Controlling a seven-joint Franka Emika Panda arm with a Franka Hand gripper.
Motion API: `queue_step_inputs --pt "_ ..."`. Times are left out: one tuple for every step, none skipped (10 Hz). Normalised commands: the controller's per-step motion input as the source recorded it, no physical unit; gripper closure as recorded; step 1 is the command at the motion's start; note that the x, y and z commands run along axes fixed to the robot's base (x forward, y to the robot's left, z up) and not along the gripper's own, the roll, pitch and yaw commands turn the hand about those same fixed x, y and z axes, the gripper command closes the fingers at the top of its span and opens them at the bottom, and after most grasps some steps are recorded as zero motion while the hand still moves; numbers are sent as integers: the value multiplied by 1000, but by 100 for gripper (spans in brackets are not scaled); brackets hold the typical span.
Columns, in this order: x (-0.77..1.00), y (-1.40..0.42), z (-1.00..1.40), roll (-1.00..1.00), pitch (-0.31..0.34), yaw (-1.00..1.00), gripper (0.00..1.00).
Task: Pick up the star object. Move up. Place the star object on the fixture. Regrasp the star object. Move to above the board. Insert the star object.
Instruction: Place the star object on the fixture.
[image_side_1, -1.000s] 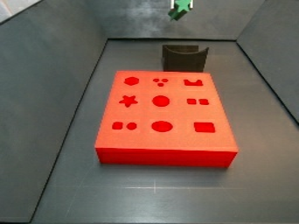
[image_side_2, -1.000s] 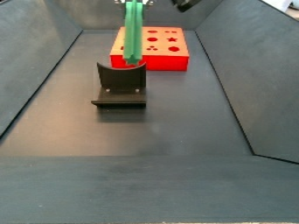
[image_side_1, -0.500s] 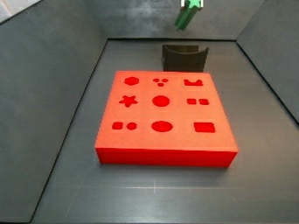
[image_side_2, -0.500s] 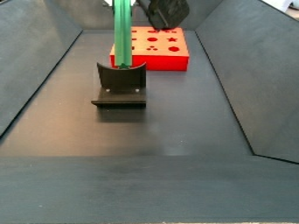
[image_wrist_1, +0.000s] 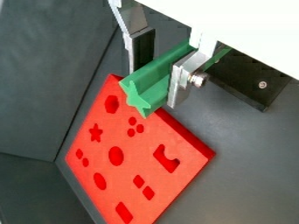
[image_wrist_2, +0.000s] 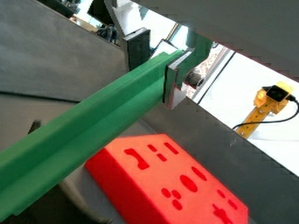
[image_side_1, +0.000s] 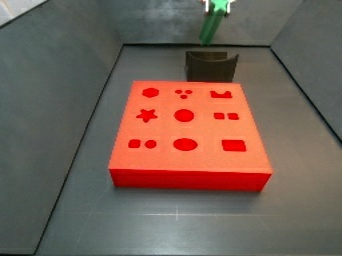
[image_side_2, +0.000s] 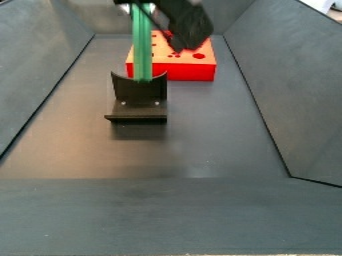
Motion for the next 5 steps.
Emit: queue_step_inputs --pt "116 121 -1000 -250 -18 -147 100" --pt "123 117 -1000 -204 -18 -123 100" --pt "135 113 -1000 -159 -33 -95 100" --pt "127 100 -897 -143 -44 -84 100" --pt "99 66 -645 -118 -66 -65 100"
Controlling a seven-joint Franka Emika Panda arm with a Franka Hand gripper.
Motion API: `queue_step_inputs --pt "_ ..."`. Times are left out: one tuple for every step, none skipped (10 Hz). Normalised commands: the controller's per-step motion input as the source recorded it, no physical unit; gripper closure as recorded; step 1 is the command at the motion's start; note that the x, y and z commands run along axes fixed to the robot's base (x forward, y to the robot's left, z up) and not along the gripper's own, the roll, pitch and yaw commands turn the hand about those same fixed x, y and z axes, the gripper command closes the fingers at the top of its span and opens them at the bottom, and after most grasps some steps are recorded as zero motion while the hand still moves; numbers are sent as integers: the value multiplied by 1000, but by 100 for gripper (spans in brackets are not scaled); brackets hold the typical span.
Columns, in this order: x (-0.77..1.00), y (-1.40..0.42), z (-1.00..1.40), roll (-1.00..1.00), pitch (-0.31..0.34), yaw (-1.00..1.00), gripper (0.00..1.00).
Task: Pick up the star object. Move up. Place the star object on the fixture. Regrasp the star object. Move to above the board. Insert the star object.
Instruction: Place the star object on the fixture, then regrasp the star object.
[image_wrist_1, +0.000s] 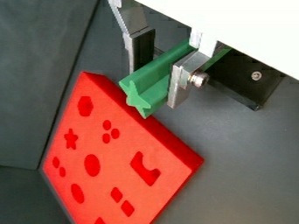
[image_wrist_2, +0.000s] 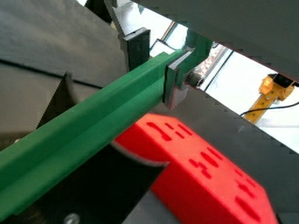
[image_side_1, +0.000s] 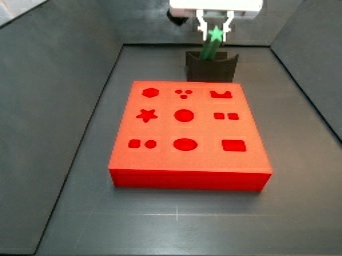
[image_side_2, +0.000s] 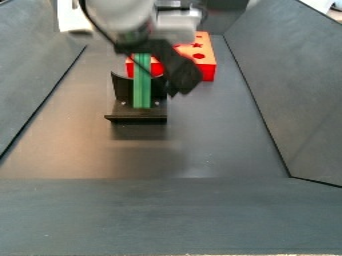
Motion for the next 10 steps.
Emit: queue_step_inputs --pt "80 49 -468 -100 -77 -50 100" --pt "59 36 -272 -73 -84 -28 100" --pt "57 31 -198 -72 -91 -20 100" --pt "0 0 0 0 0 0 0" --pt "0 0 1000 43 -26 -50 0" --pt "-8 5 1000 50 -23 -39 0" --pt "-24 8 1000 53 -15 -18 0" --pt "-31 8 1000 56 -8 -1 0" --pt "-35 8 1000 57 9 8 0" --pt "-35 12 917 54 32 13 0"
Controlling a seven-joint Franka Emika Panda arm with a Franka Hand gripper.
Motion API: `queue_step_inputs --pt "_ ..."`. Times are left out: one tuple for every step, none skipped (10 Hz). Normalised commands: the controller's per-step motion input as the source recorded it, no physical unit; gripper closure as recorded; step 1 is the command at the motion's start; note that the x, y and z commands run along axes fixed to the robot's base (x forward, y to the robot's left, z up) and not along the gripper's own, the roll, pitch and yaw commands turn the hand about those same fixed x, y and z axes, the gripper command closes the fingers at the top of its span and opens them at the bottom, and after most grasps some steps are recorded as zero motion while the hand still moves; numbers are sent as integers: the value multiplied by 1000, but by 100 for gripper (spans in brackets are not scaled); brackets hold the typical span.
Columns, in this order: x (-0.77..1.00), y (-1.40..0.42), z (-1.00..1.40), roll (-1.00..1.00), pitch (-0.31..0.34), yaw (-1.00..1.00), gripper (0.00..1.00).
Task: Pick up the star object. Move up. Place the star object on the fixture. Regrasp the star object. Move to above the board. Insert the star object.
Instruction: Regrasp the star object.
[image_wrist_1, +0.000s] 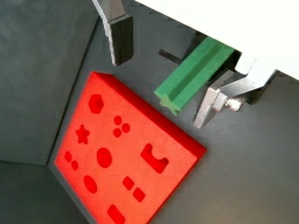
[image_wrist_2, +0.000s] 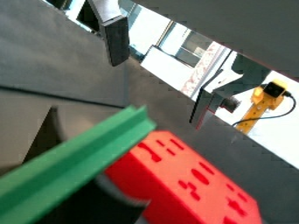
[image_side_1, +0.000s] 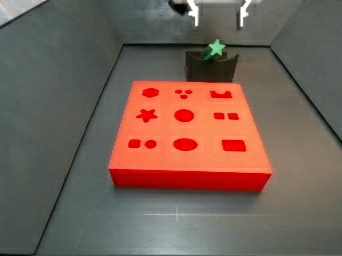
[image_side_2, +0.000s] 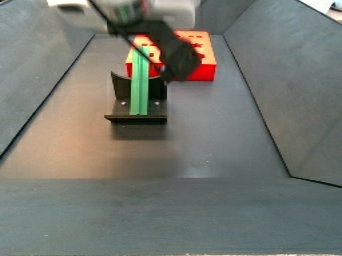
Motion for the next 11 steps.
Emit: queue_step_inputs --pt "-27 14 674 52 55 13 0" --pt "-25 11 487 51 67 5 0" --pt "-23 13 302 48 75 -2 0" --pt "150 -800 810 1000 60 41 0" --pt "147 -766 704 1000 60 41 0" --pt "82 -626 561 1000 57 40 0" --pt "11 -360 295 1000 52 39 0" --pt "-4 -223 156 1000 50 39 0" --pt "-3 -60 45 1000 50 38 0" --pt "-8 -36 30 1000 50 38 0" --pt "-13 -32 15 1000 47 38 0"
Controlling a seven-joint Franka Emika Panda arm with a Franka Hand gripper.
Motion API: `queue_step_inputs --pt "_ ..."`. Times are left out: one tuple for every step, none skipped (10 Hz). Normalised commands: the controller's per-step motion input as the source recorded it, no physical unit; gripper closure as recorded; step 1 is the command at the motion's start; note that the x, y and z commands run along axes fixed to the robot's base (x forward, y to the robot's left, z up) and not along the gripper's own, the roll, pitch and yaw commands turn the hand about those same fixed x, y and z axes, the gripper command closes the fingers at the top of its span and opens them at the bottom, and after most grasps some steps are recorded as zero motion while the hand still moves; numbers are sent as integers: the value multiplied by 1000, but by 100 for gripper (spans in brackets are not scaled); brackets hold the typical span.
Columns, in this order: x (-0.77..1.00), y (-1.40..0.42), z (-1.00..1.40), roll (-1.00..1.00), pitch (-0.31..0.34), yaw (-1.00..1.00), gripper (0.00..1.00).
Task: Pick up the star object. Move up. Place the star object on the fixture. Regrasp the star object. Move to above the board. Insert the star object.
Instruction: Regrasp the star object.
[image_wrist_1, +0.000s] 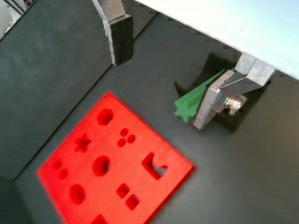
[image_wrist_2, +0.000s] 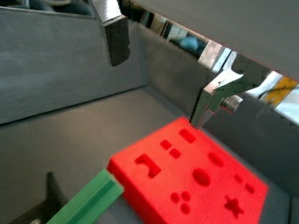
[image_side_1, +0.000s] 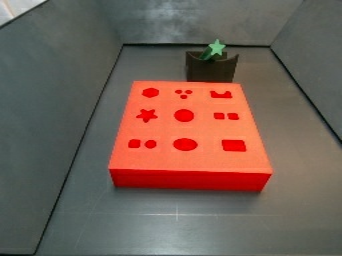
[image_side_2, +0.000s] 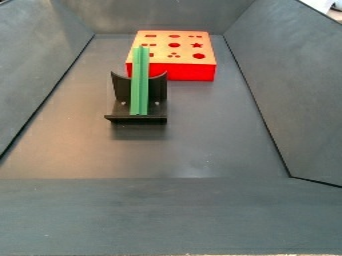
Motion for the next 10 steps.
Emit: queue_step_inputs --pt "-17 -29 13 1000 46 38 0" --pt "-17 -26 11 1000 41 39 0" --pt "-13 -24 10 1000 39 39 0" --pt "-10 -21 13 1000 36 39 0" --pt "-6 -20 12 1000 35 40 0" --pt "5 -21 7 1000 33 41 0" --pt "10 -20 9 1000 35 43 0" --pt "8 -21 8 1000 40 44 0" --pt "10 -21 7 1000 44 45 0" --pt "23 -22 5 1000 53 48 0"
